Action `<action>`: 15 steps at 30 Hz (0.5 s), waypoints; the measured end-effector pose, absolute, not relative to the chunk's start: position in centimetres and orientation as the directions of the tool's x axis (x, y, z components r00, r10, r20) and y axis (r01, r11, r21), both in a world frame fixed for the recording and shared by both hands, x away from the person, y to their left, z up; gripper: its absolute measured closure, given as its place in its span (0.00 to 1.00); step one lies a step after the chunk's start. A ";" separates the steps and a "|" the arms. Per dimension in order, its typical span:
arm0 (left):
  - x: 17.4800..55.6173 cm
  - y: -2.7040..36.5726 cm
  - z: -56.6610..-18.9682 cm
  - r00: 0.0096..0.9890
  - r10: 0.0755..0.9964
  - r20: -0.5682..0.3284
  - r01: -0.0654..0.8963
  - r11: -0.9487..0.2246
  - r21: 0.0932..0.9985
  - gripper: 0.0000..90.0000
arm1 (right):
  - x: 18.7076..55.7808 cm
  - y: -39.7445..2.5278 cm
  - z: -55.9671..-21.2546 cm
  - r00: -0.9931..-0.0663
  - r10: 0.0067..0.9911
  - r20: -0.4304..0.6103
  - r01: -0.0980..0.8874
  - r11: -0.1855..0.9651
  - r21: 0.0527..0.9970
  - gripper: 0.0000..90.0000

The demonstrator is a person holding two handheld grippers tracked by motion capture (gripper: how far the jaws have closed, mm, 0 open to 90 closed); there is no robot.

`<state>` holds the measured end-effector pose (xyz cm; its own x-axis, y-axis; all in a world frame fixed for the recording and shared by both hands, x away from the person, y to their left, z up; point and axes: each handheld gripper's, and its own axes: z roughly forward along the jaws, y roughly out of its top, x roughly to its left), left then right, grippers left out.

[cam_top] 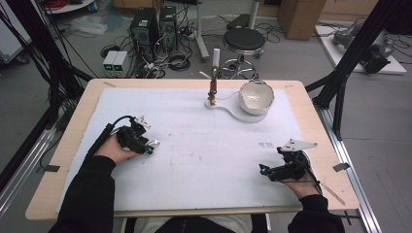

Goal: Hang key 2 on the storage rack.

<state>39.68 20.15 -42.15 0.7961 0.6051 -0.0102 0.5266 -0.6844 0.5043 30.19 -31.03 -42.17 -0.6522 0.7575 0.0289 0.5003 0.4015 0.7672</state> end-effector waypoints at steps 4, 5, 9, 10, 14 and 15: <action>39.8 20.4 -42.1 0.791 0.611 -0.032 0.538 -0.670 0.512 0.81 | 30.1 -31.2 -42.0 -0.653 0.756 0.039 0.494 0.387 0.778 0.01; 39.9 20.4 -42.1 0.792 0.609 -0.035 0.538 -0.670 0.511 0.82 | 30.0 -31.2 -41.9 -0.651 0.758 0.046 0.501 0.383 0.776 0.01; 39.8 20.5 -42.0 0.793 0.608 -0.023 0.525 -0.665 0.531 0.83 | 30.2 -31.3 -42.1 -0.653 0.757 0.038 0.497 0.390 0.775 0.01; 39.7 20.6 -41.9 0.797 0.604 -0.013 0.515 -0.668 0.537 0.83 | 30.1 -31.3 -42.1 -0.652 0.757 0.040 0.500 0.390 0.774 0.01; 39.3 20.8 -40.9 0.798 0.602 -0.003 0.493 -0.650 0.578 0.83 | 30.3 -31.1 -42.3 -0.662 0.748 0.044 0.501 0.397 0.769 0.01; 39.2 20.9 -40.6 0.798 0.603 0.003 0.487 -0.647 0.586 0.83 | 30.3 -31.0 -42.3 -0.664 0.746 0.049 0.505 0.398 0.766 0.01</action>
<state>39.21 20.94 -40.63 0.7978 0.6029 0.0025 0.4872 -0.6472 0.5863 30.26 -31.02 -42.30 -0.6637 0.7464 0.0491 0.5048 0.3984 0.7658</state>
